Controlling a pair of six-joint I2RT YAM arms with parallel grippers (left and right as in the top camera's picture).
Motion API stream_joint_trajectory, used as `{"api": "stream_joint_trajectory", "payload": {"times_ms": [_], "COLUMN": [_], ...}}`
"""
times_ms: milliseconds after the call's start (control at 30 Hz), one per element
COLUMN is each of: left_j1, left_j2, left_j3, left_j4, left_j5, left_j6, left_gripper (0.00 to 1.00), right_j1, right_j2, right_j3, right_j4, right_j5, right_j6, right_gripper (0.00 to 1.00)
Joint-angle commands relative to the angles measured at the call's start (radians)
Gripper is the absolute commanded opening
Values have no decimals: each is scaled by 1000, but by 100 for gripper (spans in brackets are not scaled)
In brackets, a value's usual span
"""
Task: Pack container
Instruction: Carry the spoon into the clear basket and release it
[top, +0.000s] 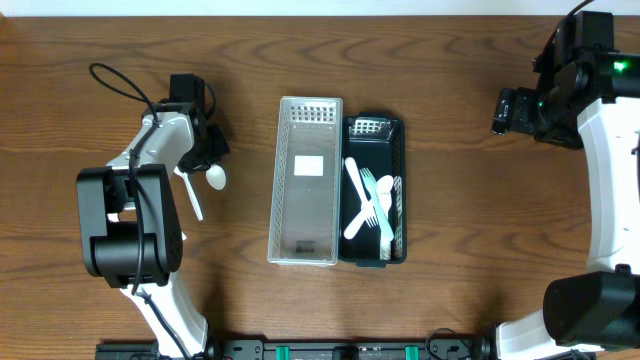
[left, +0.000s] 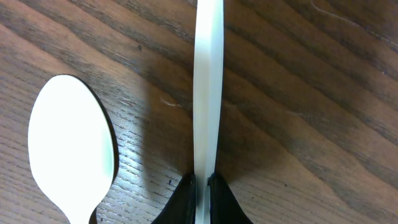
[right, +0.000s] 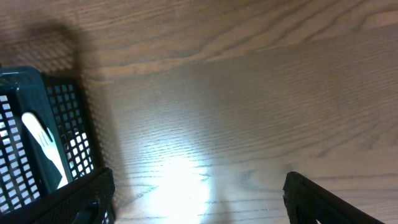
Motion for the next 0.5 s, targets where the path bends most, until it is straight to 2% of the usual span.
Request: {"api": "stream_joint_trajectory", "payload": {"times_ms": [0,267,467], "left_j1": [4,-62,-224], "left_j2": [-2,-211,-426], "left_j3": [-6,11,11], "left_j4": [-16,-82,-137], "left_j5": [3,2,2], "left_j6": [5,80,80], "left_gripper": [6,6,6], "right_j1": [1,1,1], "right_j2": [6,6,6], "right_j3": [1,1,1], "right_j4": [-1,18,32], "right_j5": [-3,-3,-3], "right_j6": [-2,-5,-18], "right_gripper": [90,91,91]}}
